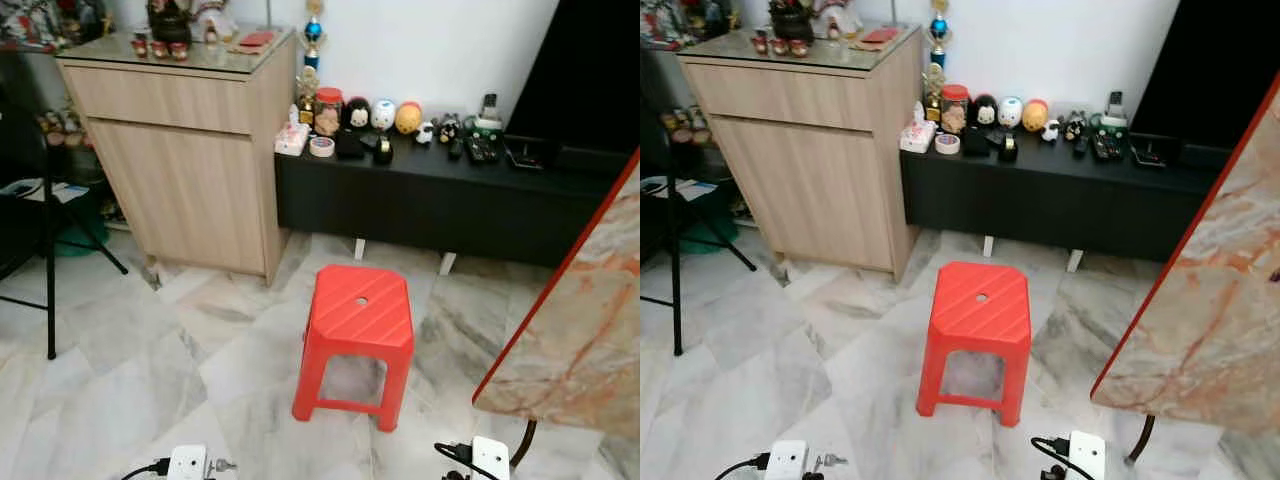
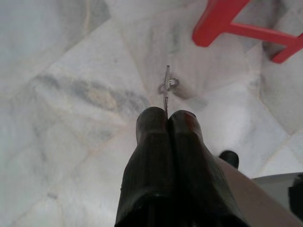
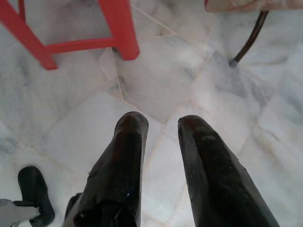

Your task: Hang keys on a hook

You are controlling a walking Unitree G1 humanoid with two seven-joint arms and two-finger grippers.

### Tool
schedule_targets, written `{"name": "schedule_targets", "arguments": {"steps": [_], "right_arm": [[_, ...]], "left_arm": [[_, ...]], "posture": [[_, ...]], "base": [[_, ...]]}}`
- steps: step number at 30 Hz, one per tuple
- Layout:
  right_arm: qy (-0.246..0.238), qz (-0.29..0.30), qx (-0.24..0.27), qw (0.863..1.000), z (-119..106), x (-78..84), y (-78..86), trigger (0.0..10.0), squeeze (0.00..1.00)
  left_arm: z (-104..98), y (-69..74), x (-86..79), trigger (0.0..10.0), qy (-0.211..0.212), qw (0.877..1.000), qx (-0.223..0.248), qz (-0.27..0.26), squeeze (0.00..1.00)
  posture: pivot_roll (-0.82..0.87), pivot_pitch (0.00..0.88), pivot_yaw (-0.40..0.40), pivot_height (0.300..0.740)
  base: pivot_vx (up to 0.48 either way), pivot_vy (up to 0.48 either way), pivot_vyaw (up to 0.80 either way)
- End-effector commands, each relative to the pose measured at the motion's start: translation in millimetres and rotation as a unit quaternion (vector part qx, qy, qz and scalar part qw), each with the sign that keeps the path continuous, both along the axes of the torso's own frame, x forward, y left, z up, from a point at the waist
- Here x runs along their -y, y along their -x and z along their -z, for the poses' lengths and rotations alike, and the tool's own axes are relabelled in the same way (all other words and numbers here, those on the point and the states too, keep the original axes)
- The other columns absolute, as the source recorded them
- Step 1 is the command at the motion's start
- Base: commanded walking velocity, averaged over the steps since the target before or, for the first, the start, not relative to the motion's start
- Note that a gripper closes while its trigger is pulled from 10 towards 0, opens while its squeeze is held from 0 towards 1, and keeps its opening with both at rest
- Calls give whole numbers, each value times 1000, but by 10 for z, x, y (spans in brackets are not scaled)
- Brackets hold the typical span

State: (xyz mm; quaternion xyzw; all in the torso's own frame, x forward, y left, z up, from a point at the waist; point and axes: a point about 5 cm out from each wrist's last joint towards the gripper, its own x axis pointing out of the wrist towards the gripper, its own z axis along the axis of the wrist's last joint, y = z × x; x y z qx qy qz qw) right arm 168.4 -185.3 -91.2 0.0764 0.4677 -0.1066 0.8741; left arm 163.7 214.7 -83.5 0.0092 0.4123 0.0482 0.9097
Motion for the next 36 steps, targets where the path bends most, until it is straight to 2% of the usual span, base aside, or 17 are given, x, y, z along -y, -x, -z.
{"name": "schedule_targets", "arguments": {"steps": [1, 36], "right_arm": [[1, 3, 2, 1000, -7, 21, -11, 10000, 0], [5, -8, -2, 1000, -11, 3, -28, 10000, 0]], "left_arm": [[5, -1, 25, 10000, 4, 1000, -1, 1, 0], [-2, -23, 63, 10000, 12, 1000, 5, 9, 0]], "posture": [[78, 9, -77, 733], [77, 10, -75, 733]], "base": [[0, -337, 0], [0, -340, 0]]}}
